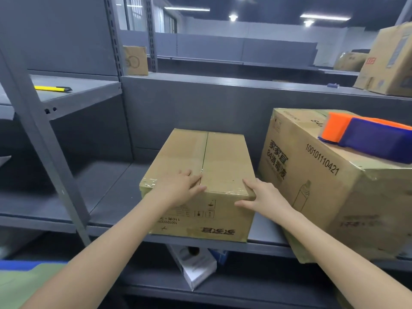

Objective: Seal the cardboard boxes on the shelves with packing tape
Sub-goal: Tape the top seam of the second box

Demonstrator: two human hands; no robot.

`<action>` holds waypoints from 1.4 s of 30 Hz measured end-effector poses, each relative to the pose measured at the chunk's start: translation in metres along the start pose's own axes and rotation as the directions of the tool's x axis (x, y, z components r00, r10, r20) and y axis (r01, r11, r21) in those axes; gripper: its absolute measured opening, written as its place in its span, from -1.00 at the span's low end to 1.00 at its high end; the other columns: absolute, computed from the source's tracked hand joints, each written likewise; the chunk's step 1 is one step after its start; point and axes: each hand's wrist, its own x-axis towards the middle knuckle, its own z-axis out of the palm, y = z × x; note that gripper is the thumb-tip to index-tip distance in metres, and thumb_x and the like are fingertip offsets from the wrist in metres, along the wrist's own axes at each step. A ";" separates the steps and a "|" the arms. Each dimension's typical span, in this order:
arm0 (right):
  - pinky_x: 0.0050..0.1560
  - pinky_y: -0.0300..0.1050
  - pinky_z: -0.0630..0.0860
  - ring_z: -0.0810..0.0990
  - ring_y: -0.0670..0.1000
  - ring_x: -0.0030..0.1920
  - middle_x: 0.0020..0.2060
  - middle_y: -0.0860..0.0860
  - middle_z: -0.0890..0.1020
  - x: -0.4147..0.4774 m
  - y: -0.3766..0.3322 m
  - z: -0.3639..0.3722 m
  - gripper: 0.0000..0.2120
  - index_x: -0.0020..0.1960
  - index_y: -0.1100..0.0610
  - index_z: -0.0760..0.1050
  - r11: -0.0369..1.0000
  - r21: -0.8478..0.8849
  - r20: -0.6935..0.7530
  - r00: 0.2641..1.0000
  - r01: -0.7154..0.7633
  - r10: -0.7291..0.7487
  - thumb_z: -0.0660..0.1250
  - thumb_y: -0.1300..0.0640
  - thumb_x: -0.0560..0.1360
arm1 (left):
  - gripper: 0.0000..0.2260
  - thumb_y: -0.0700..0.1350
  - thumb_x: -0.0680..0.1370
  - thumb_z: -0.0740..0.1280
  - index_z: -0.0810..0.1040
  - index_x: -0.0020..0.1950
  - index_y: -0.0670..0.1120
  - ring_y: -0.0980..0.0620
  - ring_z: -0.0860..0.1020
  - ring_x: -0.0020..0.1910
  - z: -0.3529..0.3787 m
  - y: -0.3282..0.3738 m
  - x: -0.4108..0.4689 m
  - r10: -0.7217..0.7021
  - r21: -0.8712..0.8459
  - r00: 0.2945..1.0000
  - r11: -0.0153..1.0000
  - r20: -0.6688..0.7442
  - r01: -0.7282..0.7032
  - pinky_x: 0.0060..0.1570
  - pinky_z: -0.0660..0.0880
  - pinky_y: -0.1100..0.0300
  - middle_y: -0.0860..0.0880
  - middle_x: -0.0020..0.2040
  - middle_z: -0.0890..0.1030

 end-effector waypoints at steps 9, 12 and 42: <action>0.41 0.35 -0.05 0.00 0.26 0.49 0.52 0.13 0.05 0.027 -0.053 0.010 -0.19 0.50 -0.12 0.05 0.946 -0.323 0.119 0.993 0.026 0.013 -0.07 -0.51 0.37 | -0.51 0.29 0.54 0.03 0.31 0.39 0.10 -0.03 0.23 0.37 -0.003 -0.056 0.028 -0.163 -0.142 0.986 0.977 -0.039 0.156 0.29 0.03 -0.35 0.04 0.29 0.37; 0.39 0.41 -0.11 -0.07 0.35 0.47 0.52 0.17 0.00 0.033 -0.063 0.018 -0.23 0.50 -0.18 0.00 0.939 -0.343 0.130 0.990 0.002 0.046 -0.06 -0.50 0.38 | -0.47 0.31 0.53 0.04 0.24 0.43 0.11 0.00 0.15 0.41 0.003 -0.064 0.034 -0.157 -0.198 0.986 0.970 -0.064 0.142 0.29 0.25 -0.18 0.02 0.38 0.30; 0.29 0.49 -0.08 -0.08 0.43 0.44 0.49 0.28 -0.05 0.032 -0.158 0.047 0.09 0.52 0.22 -0.09 0.926 -0.377 0.186 0.977 -0.028 0.105 0.08 -0.52 0.32 | -0.53 0.15 0.61 0.02 0.13 0.51 0.07 -0.03 0.00 0.51 0.004 -0.088 0.042 0.082 -0.039 0.992 0.996 -0.099 -0.086 0.44 -0.08 -0.09 0.01 0.53 0.09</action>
